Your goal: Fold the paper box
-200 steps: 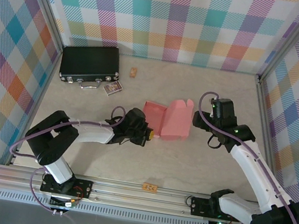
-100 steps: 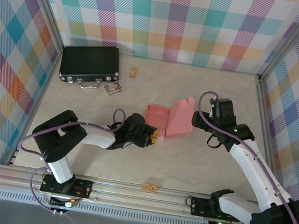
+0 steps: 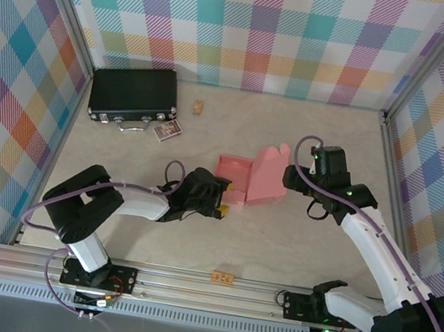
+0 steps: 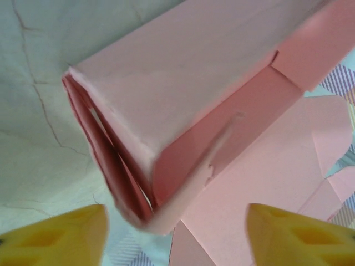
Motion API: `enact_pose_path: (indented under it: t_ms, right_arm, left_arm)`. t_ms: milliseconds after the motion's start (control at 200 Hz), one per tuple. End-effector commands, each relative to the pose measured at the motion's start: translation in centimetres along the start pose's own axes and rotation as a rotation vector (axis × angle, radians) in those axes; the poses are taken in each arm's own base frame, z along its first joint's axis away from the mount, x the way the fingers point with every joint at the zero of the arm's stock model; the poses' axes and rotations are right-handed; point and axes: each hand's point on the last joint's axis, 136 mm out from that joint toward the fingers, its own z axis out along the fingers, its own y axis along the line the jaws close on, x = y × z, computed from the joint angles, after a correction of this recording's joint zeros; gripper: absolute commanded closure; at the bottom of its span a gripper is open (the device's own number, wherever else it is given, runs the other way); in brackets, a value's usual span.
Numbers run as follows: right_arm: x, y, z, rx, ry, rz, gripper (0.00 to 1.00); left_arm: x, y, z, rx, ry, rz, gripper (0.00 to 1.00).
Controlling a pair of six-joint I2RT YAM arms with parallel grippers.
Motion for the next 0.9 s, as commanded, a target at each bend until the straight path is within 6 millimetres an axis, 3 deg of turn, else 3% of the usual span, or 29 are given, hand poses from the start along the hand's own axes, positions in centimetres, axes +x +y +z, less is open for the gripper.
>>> enact_pose_path:
  t_ms: [0,175,615,895]
  right_arm:
    - [0.3,0.8,0.4,-0.057,0.012,0.02,0.24]
    - [0.6,1.7,1.5,-0.109,0.049,0.027,0.28]
    - [0.2,1.7,5.4,-0.122,0.097,0.039,0.65]
    - [-1.7,2.2,7.3,-0.156,0.107,-0.038,0.85]
  left_arm:
    - [-0.1,-2.1,-2.2,0.032,-0.08,0.099,0.18]
    - [-1.1,-3.9,-5.7,0.002,-0.222,0.321,0.11]
    - [-7.8,-5.3,-12.4,-0.152,-0.566,0.719,0.13]
    - [-10.1,-5.8,-15.8,-0.226,-0.666,0.814,0.13]
